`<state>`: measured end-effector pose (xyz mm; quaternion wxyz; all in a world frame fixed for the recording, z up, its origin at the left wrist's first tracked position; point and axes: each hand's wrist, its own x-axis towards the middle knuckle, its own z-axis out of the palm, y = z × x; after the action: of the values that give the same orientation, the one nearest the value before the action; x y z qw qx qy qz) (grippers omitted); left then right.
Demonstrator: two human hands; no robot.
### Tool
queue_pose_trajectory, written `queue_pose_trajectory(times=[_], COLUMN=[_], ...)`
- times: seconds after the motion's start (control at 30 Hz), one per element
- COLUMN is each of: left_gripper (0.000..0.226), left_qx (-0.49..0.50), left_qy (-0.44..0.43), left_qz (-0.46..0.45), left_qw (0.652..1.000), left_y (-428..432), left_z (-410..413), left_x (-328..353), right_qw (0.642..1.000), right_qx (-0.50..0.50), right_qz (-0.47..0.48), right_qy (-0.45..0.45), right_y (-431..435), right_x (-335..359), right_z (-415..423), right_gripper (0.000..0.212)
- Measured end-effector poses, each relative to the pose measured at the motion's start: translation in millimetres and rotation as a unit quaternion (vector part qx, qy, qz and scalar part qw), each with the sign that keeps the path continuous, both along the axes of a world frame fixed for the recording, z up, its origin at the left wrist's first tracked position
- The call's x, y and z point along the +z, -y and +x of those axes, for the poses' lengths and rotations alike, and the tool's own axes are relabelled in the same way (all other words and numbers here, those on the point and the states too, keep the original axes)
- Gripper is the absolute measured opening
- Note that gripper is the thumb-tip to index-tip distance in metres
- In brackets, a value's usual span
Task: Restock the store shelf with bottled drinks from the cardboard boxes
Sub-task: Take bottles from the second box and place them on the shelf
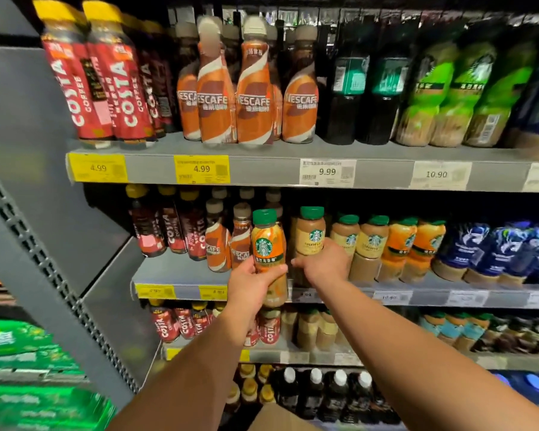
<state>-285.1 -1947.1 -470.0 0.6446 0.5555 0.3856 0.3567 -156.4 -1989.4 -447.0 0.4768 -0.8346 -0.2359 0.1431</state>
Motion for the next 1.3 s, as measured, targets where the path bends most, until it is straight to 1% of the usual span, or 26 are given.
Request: queue_pose_trajectory(times=[0.13,0.33,0.43,0.57,0.63,0.7,0.73,0.8,0.87,0.9,0.93,0.97,1.03,1.1,1.17,1.23,1.3], left_gripper=[0.034,0.031,0.028,0.030,0.030,0.032,0.033,0.032,0.033,0.032,0.030,0.029,0.026,0.017,0.005,0.012,0.021], left_qx=[-0.015,-0.035,-0.043,-0.044,-0.037,-0.036,-0.036,-0.034,-0.041,-0.047,-0.054,-0.065,-0.087,-0.112,-0.146,-0.170,-0.180], left_qy=[0.004,-0.007,-0.014,-0.022,-0.018,-0.018,-0.020,-0.027,-0.034,-0.039,-0.044,-0.048,-0.055,-0.050,-0.036,-0.026,-0.044], left_qz=[-0.001,-0.001,0.007,0.009,0.007,0.004,0.004,0.003,0.000,-0.003,-0.008,-0.014,-0.020,-0.024,-0.036,-0.058,-0.072], left_qw=[1.000,0.999,0.999,0.999,0.999,0.999,0.999,0.999,0.999,0.998,0.998,0.997,0.994,0.992,0.988,0.983,0.980], left_y=[-1,4,5,8,12,17,20,27,36,41,48,55,72,89,103,114,122], left_z=[-2,2,2,1,2,5,8,15,25,30,37,44,59,72,85,100,116], left_x=[-5,-3,-3,-3,-2,3,5,10,14,15,15,14,15,18,25,33,36], right_qw=[0.999,0.998,0.999,0.999,1.000,0.999,0.998,0.992,0.979,0.975,0.975,0.978,0.988,0.995,0.997,0.998,0.996], right_qx=[-0.018,-0.043,-0.047,-0.022,-0.007,-0.014,0.000,0.089,0.190,0.215,0.218,0.203,0.146,0.093,0.053,0.013,-0.030], right_qz=[0.032,0.039,0.014,-0.014,-0.007,0.030,0.052,0.080,0.067,0.051,0.042,0.041,0.041,0.041,0.055,0.060,0.071], right_qy=[-0.013,0.000,0.011,-0.019,-0.017,0.013,0.032,0.034,0.014,0.002,-0.016,-0.026,-0.011,0.010,-0.004,-0.035,-0.054], right_y=[-9,-22,-24,-19,-10,10,22,48,72,81,88,94,107,122,138,154,168], right_x=[-9,-13,-20,-22,-16,-12,-10,-8,-5,-3,-2,-3,-4,-5,-5,-3,0], right_z=[4,5,5,7,6,1,-3,-7,-9,-7,-5,-2,4,13,27,45,68], right_gripper=[0.039,0.035,0.032,0.038,0.032,0.025,0.025,0.023,0.033,0.038,0.042,0.044,0.040,0.036,0.039,0.047,0.048])
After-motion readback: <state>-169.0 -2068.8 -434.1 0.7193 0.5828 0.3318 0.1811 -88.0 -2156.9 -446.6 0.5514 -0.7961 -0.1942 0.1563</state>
